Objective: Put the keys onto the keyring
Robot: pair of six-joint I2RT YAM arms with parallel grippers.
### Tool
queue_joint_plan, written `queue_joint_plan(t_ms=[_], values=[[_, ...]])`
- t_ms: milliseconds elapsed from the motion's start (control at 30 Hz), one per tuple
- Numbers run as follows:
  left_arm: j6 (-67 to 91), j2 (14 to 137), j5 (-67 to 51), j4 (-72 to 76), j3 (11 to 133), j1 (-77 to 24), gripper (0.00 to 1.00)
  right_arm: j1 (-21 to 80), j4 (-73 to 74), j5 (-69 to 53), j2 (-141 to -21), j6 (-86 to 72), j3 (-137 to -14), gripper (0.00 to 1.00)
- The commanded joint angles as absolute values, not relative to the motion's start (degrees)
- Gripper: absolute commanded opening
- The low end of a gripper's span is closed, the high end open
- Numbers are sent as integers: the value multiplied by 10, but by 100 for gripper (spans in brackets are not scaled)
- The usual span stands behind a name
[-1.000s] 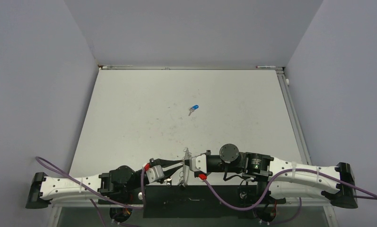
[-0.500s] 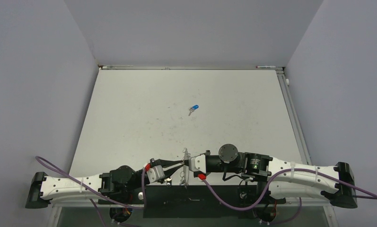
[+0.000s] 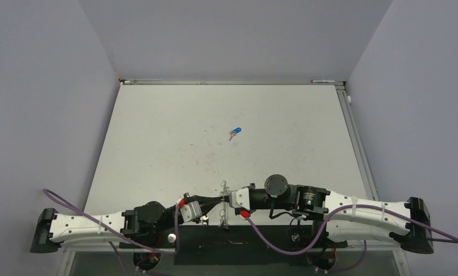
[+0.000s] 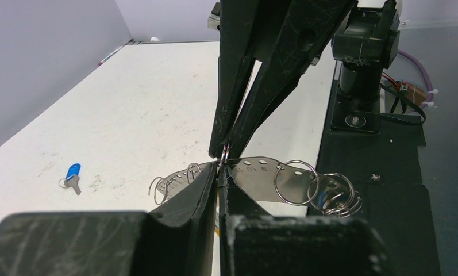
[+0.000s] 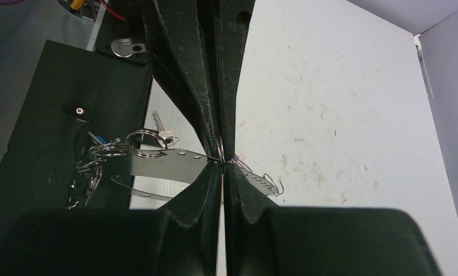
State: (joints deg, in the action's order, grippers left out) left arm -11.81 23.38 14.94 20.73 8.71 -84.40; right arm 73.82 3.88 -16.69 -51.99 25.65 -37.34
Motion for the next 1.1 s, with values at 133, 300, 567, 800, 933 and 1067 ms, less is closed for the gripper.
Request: queue_joint_plan(t_ms=[133, 300, 567, 800, 933, 1067], values=[[-94, 236, 166, 170, 130, -848, 0, 738, -37, -164, -502, 231, -371, 27], [-87, 221, 180, 138, 139, -848, 0, 738, -35, -159, -503, 228, -371, 43], [-74, 210, 193, 108, 149, -848, 0, 739, -62, -93, -486, 235, -359, 47], [-52, 218, 208, 78, 161, -848, 0, 628, -92, 127, -573, 19, -417, 58], [-35, 222, 216, 67, 163, -849, 0, 534, 48, 163, -705, -100, -547, 54], [-9, 239, 225, 42, 172, -851, 0, 515, 79, 201, -794, -157, -606, 52]])
